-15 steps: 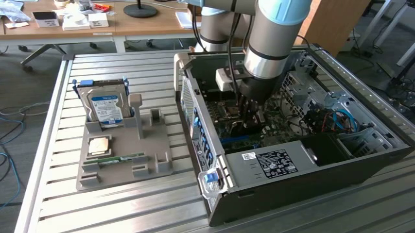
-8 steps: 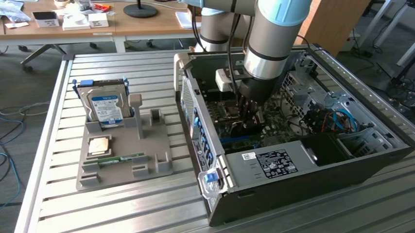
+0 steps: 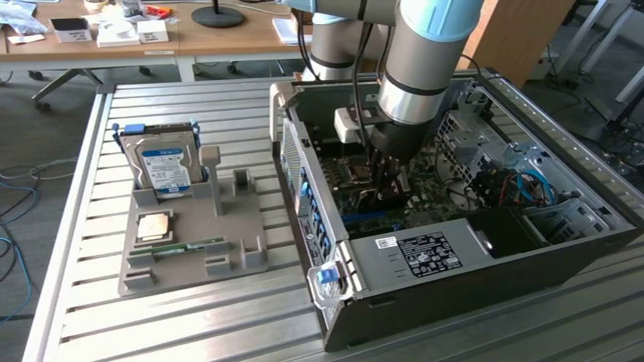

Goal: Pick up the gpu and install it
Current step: 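Insert the gpu into the slot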

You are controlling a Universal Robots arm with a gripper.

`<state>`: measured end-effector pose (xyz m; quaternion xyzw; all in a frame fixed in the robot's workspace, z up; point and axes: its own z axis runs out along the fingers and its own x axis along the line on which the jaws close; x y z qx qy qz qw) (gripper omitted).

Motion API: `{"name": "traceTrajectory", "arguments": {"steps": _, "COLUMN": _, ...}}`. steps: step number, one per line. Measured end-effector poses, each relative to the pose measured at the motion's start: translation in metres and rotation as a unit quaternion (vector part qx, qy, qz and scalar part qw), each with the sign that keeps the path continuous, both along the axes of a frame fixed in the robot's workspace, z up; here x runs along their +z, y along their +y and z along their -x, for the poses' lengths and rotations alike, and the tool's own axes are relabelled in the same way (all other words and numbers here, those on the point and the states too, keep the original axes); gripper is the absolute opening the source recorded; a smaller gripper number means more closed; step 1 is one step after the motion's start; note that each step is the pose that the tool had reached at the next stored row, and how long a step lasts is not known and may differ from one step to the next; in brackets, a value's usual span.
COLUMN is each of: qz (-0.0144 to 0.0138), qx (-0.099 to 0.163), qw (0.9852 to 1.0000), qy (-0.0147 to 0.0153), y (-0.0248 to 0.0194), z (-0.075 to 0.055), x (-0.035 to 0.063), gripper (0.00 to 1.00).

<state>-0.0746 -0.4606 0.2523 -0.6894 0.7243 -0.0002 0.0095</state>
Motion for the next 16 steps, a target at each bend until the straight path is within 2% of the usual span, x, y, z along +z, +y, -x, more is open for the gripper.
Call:
{"name": "traceTrajectory", "arguments": {"steps": 11, "qz": 0.0011, "qx": -0.001, "qw": 1.0000, "qy": 0.0000, "y": 0.0000, "z": 0.0001, "x": -0.0023, "gripper": 0.27}}
{"name": "traceTrajectory", "arguments": {"steps": 16, "qz": -0.0006, "qx": -0.001, "qw": 1.0000, "qy": -0.0001, "y": 0.0001, "z": 0.0001, "x": -0.0024, "gripper": 0.27}}
